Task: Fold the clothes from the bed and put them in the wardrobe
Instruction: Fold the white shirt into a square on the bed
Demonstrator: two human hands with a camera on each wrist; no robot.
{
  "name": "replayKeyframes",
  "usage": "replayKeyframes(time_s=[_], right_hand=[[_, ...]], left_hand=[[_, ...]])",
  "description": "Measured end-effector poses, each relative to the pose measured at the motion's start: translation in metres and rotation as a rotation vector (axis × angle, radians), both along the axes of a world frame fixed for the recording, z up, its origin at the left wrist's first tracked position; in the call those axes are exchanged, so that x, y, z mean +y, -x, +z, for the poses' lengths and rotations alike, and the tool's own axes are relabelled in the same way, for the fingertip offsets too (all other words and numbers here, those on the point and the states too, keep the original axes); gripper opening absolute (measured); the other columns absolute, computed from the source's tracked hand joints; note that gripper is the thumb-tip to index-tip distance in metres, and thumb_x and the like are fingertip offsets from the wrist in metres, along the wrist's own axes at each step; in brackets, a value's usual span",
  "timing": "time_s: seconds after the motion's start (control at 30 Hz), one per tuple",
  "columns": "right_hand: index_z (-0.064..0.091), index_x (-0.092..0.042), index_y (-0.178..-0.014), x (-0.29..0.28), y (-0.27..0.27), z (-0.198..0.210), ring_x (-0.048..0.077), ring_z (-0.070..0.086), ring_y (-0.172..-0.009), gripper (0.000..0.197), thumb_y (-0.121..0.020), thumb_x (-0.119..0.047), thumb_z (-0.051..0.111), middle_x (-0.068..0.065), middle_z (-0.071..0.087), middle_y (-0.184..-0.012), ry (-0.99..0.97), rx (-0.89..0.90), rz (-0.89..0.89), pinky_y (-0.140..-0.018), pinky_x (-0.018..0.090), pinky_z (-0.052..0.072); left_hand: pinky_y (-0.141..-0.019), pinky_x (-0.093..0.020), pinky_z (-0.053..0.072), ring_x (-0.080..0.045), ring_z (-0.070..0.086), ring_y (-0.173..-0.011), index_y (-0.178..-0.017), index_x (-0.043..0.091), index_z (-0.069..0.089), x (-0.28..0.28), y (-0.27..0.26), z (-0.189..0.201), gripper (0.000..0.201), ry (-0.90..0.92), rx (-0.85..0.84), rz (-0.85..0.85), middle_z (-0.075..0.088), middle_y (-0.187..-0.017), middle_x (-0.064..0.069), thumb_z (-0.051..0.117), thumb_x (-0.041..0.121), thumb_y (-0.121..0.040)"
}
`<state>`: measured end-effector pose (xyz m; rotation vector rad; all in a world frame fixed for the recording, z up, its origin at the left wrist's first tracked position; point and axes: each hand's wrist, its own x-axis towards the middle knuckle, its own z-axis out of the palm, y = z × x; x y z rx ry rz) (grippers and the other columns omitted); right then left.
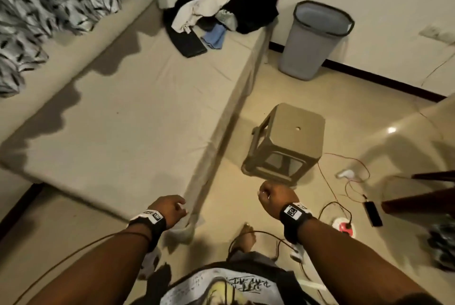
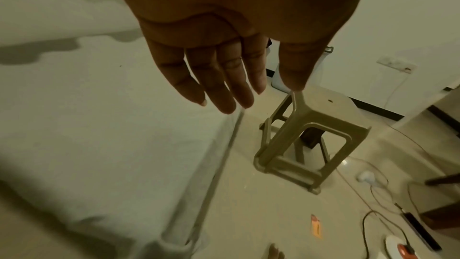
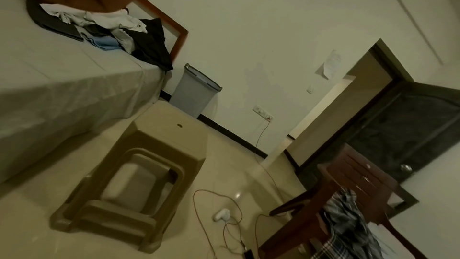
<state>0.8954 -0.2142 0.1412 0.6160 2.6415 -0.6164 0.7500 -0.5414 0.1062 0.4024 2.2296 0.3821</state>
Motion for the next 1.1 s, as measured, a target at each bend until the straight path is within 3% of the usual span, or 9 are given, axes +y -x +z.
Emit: replayKeyframes(time_s=[0.13,0.3,0.47,0.6,0.8,0.93,1.1], right_hand=[[0.069,-0.024,-0.104,0.087,0.025,0.014,0.03,0.065,-0.096,0.026,-0.094,-0.039,0.05,0.005,0.072,-0.106,-0.033,-0.003,-0.022,-0.073,0.032,0.049],[0.071,-0.022,-0.1,0.15,0.08,0.034,0.031,0.065,-0.093,0.022,-0.092,-0.036,0.056,0.006,0.073,-0.101,0.026,0.065,-0.083,-0.075,0.033,0.053],[0.071,-0.023,-0.096,0.185,0.149,0.041,0.03,0.065,-0.09,0.026,-0.084,-0.035,0.052,0.004,0.073,-0.097,0.079,0.096,-0.06,-0.076,0.034,0.054],[0.07,-0.023,-0.095,0.213,0.218,0.04,0.028,0.065,-0.089,0.018,-0.087,-0.029,0.055,0.003,0.073,-0.096,0.055,0.072,0.041,-0.07,0.03,0.047],[0.069,-0.024,-0.096,0.273,0.344,0.044,0.028,0.065,-0.093,0.016,-0.089,-0.033,0.058,0.002,0.074,-0.098,0.014,0.069,-0.018,-0.073,0.029,0.047],[0.063,-0.029,-0.085,0.3,0.414,0.052,0.029,0.065,-0.09,0.008,-0.09,-0.033,0.059,0.003,0.073,-0.094,0.028,0.083,-0.083,-0.074,0.03,0.051],[0.068,-0.026,-0.095,0.328,0.51,0.048,0.026,0.065,-0.089,0.016,-0.09,-0.034,0.056,0.0,0.072,-0.097,0.038,0.061,-0.012,-0.072,0.028,0.049]], left_hand=[[-0.096,-0.022,0.045,-0.017,0.065,-0.111,-0.128,0.025,0.065,0.11,0.024,0.028,0.04,-0.095,0.048,0.029,0.072,-0.117,0.0,0.069,0.043,-0.093],[-0.087,-0.024,0.047,-0.009,0.064,-0.097,-0.127,0.032,0.064,0.201,0.058,0.057,0.04,-0.203,0.048,-0.006,0.07,-0.113,0.008,0.069,0.047,-0.091],[-0.089,-0.024,0.047,-0.008,0.062,-0.096,-0.127,0.032,0.064,0.241,0.112,0.058,0.04,-0.18,0.047,-0.015,0.07,-0.109,0.011,0.069,0.048,-0.091],[-0.092,-0.024,0.045,-0.011,0.064,-0.103,-0.123,0.035,0.065,0.26,0.174,0.05,0.037,-0.176,0.067,0.055,0.071,-0.108,0.009,0.07,0.051,-0.09],[-0.093,-0.022,0.046,-0.01,0.063,-0.103,-0.123,0.032,0.065,0.29,0.299,0.051,0.039,-0.138,0.061,0.061,0.069,-0.105,0.013,0.07,0.052,-0.09],[-0.094,-0.021,0.044,-0.009,0.063,-0.105,-0.123,0.034,0.065,0.308,0.388,0.066,0.037,-0.147,0.08,0.069,0.069,-0.104,0.014,0.069,0.052,-0.091],[-0.096,-0.026,0.047,-0.007,0.063,-0.099,-0.106,0.043,0.064,0.339,0.476,0.072,0.02,-0.268,0.098,0.24,0.069,-0.1,0.013,0.072,0.047,-0.089]])
